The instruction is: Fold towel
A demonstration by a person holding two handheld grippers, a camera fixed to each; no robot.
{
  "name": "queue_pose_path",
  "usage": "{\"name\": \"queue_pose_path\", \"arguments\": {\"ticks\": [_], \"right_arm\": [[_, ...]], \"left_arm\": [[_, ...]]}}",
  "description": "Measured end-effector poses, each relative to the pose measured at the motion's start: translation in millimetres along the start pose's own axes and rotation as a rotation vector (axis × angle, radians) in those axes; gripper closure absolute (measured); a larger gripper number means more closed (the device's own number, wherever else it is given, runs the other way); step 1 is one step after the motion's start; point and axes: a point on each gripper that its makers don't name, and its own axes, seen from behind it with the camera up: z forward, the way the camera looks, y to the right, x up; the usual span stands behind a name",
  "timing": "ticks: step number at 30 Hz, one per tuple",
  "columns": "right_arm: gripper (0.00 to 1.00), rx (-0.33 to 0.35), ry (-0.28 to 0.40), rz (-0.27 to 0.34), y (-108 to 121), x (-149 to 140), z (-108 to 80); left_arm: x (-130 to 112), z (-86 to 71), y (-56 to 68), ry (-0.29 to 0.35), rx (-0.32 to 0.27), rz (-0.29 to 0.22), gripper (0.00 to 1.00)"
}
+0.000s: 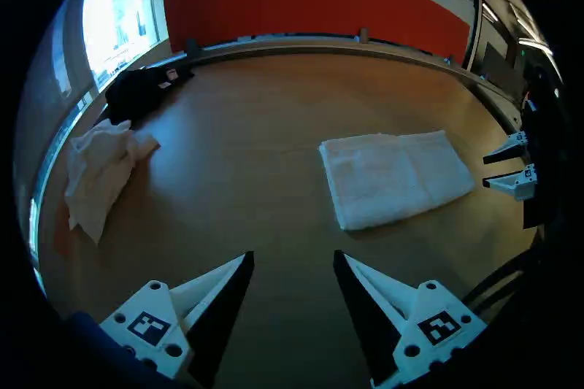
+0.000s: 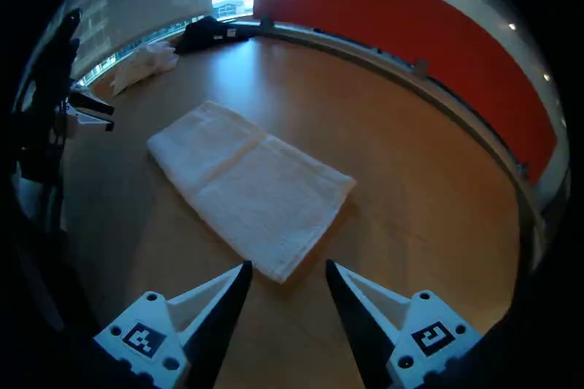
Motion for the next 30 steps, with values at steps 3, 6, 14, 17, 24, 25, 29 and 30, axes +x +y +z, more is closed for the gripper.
{"name": "queue_pose_path", "arguments": {"ticks": [3, 6, 14, 17, 24, 25, 29, 30], "right_arm": [[0.23, 0.021, -0.013, -0.027, -1.6, -2.6, 2.5], [0.23, 0.037, -0.027, -0.051, -1.9, -5.1, 5.0], [0.27, 0.059, -0.059, -0.089, -0.5, -13.5, 17.3], [0.34, 0.065, -0.071, -0.096, 0.1, -17.2, 21.3], [0.58, 0.086, -0.09, -0.091, -1.3, -21.4, 28.0], [0.61, 0.089, -0.091, -0.088, -1.6, -21.8, 28.9], [0.69, 0.099, -0.09, -0.077, -2.6, -22.5, 31.3], [0.71, 0.101, -0.089, -0.075, -2.8, -22.4, 31.4]], "left_arm": [[-9.0, -8.8, -8.0, -0.006, 0.021, -0.015, 0.2], [-18.0, -17.0, -16.3, -0.012, 0.04, -0.032, 0.2], [-36.7, -30.3, -31.7, -0.029, 0.081, -0.065, 0.2], [-39.4, -33.5, -34.4, -0.029, 0.088, -0.073, 0.2], [-42.9, -37.5, -39.4, -0.027, 0.095, -0.09, 0.2], [-43.2, -37.9, -39.9, -0.026, 0.095, -0.09, 0.2], [-44.4, -39.2, -41.7, -0.026, 0.096, -0.09, 0.2], [-44.8, -39.4, -42.1, -0.027, 0.097, -0.089, 0.2]]}}
